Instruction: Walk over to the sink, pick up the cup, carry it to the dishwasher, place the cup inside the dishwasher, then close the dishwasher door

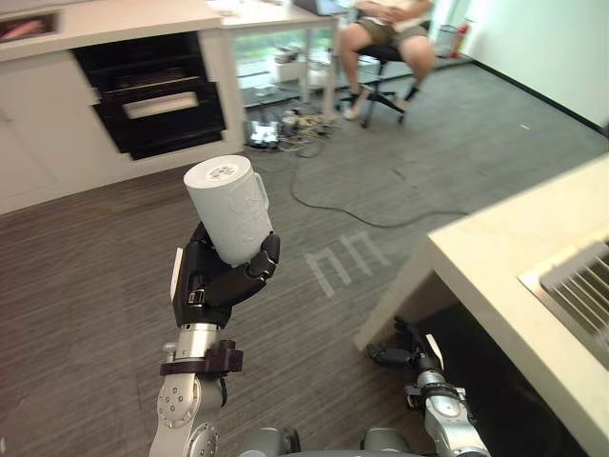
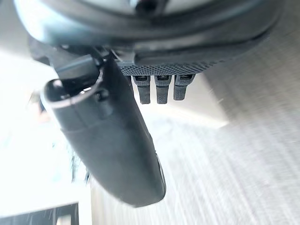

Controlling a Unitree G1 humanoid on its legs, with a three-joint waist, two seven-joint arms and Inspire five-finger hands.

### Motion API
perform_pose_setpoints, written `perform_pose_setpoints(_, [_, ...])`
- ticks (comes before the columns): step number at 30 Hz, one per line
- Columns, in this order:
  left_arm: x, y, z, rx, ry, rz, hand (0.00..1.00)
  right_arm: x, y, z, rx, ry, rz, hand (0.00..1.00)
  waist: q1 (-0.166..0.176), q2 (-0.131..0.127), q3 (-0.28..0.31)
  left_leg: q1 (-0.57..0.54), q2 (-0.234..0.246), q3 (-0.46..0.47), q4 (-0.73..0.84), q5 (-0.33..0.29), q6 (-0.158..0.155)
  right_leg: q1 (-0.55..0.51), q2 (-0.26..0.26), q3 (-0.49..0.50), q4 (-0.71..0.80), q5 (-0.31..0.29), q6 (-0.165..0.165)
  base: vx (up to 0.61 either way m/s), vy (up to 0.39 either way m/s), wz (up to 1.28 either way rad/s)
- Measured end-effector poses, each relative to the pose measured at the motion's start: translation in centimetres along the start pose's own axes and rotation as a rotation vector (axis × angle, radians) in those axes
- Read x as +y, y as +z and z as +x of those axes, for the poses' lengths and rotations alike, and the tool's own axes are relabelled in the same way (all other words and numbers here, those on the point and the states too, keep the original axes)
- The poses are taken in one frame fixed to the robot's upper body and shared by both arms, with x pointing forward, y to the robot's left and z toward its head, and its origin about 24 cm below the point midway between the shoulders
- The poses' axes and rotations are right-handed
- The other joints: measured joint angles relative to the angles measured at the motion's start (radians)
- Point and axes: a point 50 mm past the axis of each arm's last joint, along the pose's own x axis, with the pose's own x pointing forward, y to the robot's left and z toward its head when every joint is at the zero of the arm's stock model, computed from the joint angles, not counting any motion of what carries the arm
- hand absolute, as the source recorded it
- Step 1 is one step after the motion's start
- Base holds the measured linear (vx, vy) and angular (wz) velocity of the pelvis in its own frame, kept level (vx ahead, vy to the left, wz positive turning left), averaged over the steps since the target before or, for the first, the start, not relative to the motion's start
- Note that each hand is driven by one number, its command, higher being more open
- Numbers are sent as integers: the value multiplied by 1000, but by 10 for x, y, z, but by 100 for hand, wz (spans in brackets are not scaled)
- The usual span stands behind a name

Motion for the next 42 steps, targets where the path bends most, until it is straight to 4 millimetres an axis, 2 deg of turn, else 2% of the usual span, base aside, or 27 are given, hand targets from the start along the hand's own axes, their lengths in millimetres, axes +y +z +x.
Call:
perform_pose_setpoints(1, [2, 0, -3, 3, 17, -5, 30, 3, 3, 0, -11, 12, -9, 90, 14, 8, -10, 0, 23, -25, 2, -13, -22, 34, 28, -24, -54, 6, -1, 193, -254, 44])
perform_pose_setpoints(2, [4, -1, -7, 8, 37, -9, 30, 5, 7, 1, -30, 27, -19, 90, 31, 17, -16, 0, 54, -40, -1, -20, -38, 68, 61, -41, -109, 29, -20, 190, -247, 23])
perform_pose_setpoints(5, [11, -5, -13, 29, 76, -5, 30, 6, 11, 2, -55, 38, -37, 90, 47, 15, -23, 8, 88, -61, -28, -20, -63, 112, 104, -63, -191, 57, -44, 132, -199, 9])
perform_pose_setpoints(13, [22, -5, -16, 32, 132, 15, 30, 1, 6, 1, -39, 40, -57, 90, 49, 12, -26, 52, 69, -102, -80, -7, -66, 185, 98, -105, -253, 60, -48, 65, -46, 16])
perform_pose_setpoints(14, [22, -4, -14, 38, 102, 38, 30, 22, -4, -2, 1, 157, -140, 90, 50, -26, -45, 25, 48, -143, -161, 91, -69, 153, 102, -107, -271, 101, -67, 5, -2, 6])
perform_pose_setpoints(17, [22, -4, -14, 38, 102, 38, 30, 22, -4, -2, 1, 157, -140, 90, 50, -26, -45, 26, 49, -142, -162, 91, -69, 153, 102, -107, -271, 101, -67, 0, 0, -2])
perform_pose_setpoints(19, [24, -4, -15, 41, 112, 39, 30, 23, -7, -4, 6, 160, -134, 90, 50, -32, -48, 49, 61, -110, -178, 91, -69, 151, 104, -83, -275, 102, -66, 5, -6, -31])
perform_pose_setpoints(21, [25, -9, -17, 63, 117, 40, 30, 23, -17, -12, 31, 159, -124, 90, 38, -42, -81, 64, 66, -86, -233, 101, -74, 154, 103, -76, -309, 112, -68, 18, -24, -33])
perform_pose_setpoints(23, [27, -13, -18, 84, 122, 40, 30, 20, -26, -17, 62, 152, -120, 90, 8, -51, -97, 76, 65, -83, -281, 110, -76, 156, 88, -117, -316, 111, -68, 79, -38, 17])
perform_pose_setpoints(24, [28, -18, -20, 106, 130, 38, 30, 18, -32, -21, 82, 143, -118, 90, -17, -52, -98, 83, 80, -55, -297, 124, -85, 165, 86, -156, -319, 109, -69, 115, -75, 25])
perform_pose_setpoints(27, [29, -36, -22, 177, 153, 16, 30, 15, -35, -22, 101, 134, -119, 90, -21, -46, -100, 82, 91, -19, -288, 151, -104, 170, 81, -265, -320, 110, -70, 106, -68, 23])
perform_pose_setpoints(28, [26, -47, -17, 217, 138, 6, 30, 15, -30, -19, 89, 129, -116, 90, -23, -36, -86, 58, 90, -17, -242, 148, -109, 184, 77, -345, -317, 110, -70, -7, -47, 57])
perform_pose_setpoints(29, [24, -50, -13, 227, 128, 2, 30, 15, -26, -16, 77, 129, -117, 90, -24, -32, -74, 39, 87, -14, -214, 150, -115, 195, 72, -381, -314, 110, -70, -67, -64, 99])
perform_pose_setpoints(30, [18, -55, -3, 238, 104, -9, 30, 18, -13, -7, 40, 130, -120, 90, -25, -20, -46, 12, 82, 2, -178, 163, -137, 212, 63, -450, -298, 107, -72, -122, -37, 108])
perform_pose_setpoints(31, [13, -55, 2, 230, 83, -19, 30, 18, -1, -1, 5, 128, -125, 90, -26, -9, -34, -4, 80, 17, -174, 173, -142, 216, 59, -483, -284, 101, -73, -123, -13, 148])
perform_pose_setpoints(33, [4, -48, 8, 190, 49, -37, 30, 18, 24, 12, -69, 116, -130, 90, -19, 3, -15, -28, 96, 114, -183, 150, -122, 226, 50, -520, -272, 73, -69, -119, 58, 123])
perform_pose_setpoints(34, [1, -43, 11, 162, 38, -44, 30, 17, 42, 18, -126, 102, -132, 90, 6, 22, 10, -35, 154, 249, -155, 117, -69, 236, 54, -554, -264, 59, -67, -108, 52, 77])
perform_pose_setpoints(35, [1, -43, 11, 160, 41, -43, 30, 17, 48, 20, -145, 98, -132, 90, 16, 26, 15, -36, 188, 322, -136, 105, -68, 240, 52, -571, -261, 57, -65, -64, 40, 96])
perform_pose_setpoints(36, [3, -44, 9, 167, 47, -40, 30, 16, 55, 21, -176, 91, -132, 90, 20, 30, 17, -39, 247, 452, -97, 96, -62, 248, 45, -614, -253, 46, -49, 21, 98, 117])
perform_pose_setpoints(37, [3, -44, 7, 173, 49, -38, 30, 15, 58, 22, -188, 83, -128, 90, 18, 41, 13, -41, 291, 538, -64, 95, -46, 254, 25, -665, -220, 23, -29, 43, 128, 123])
perform_pose_setpoints(38, [3, -45, 7, 175, 50, -39, 30, 13, 59, 22, -190, 75, -126, 90, 20, 39, 15, -45, 291, 549, -54, 92, -33, 252, 10, -684, -199, 12, -21, 63, 195, 104])
perform_pose_setpoints(42, [10, -45, 2, 195, 62, -15, 30, 24, 61, 22, -193, 90, -92, 90, 60, 19, 27, -94, 239, 491, 5, 42, 1, 255, -49, -740, -155, -12, 15, 99, 233, 54])
